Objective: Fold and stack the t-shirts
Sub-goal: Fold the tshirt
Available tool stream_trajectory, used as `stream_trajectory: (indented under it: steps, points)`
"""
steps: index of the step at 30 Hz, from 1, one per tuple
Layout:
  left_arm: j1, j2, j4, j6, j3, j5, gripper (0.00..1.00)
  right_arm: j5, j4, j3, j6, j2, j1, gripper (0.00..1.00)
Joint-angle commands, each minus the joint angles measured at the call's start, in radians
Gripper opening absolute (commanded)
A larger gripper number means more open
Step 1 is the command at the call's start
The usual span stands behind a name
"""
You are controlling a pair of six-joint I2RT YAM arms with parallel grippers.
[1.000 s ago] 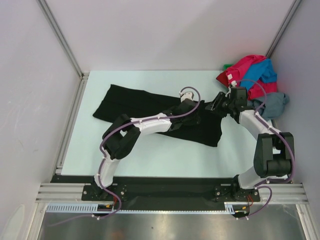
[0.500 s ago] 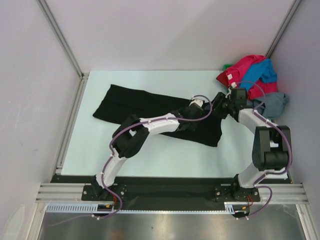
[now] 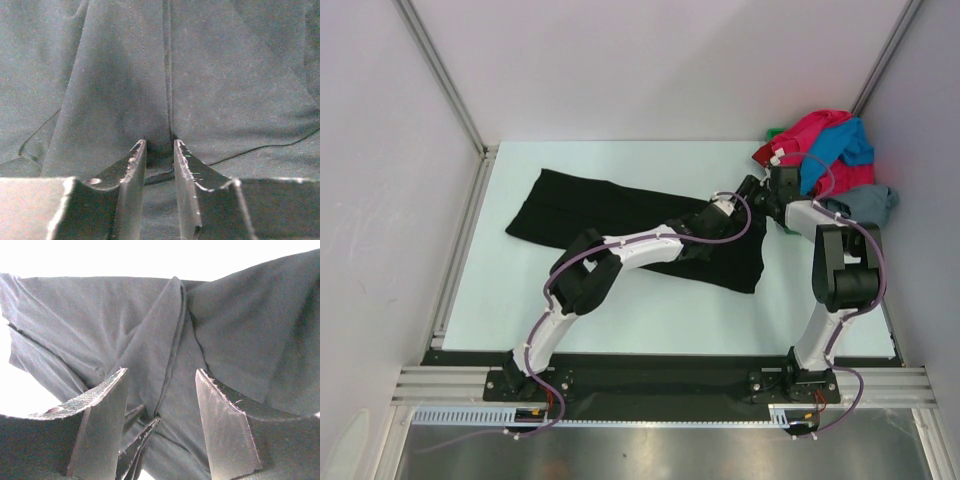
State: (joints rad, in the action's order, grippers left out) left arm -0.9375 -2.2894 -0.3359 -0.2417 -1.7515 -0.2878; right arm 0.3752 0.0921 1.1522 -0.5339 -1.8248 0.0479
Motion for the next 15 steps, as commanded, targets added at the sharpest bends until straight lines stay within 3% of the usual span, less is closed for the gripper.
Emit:
stream_trajectory:
  steps: [1,9,12,15]
  points:
    - [-0.001,-0.022,-0.011,0.035,-0.046,-0.027,0.31,0.004,-0.026,0.072,0.018,-0.042,0.015,0.61]
    - [0.000,-0.007,-0.014,0.058,-0.045,-0.059,0.15,-0.033,0.014,0.193,0.051,-0.140,0.020,0.61]
    - [0.000,0.005,-0.014,0.059,-0.036,-0.070,0.05,-0.041,0.023,0.230,0.058,-0.171,0.021,0.57]
    - [0.002,0.021,-0.009,0.062,-0.026,-0.074,0.03,-0.045,0.029,0.256,0.066,-0.198,0.023,0.56]
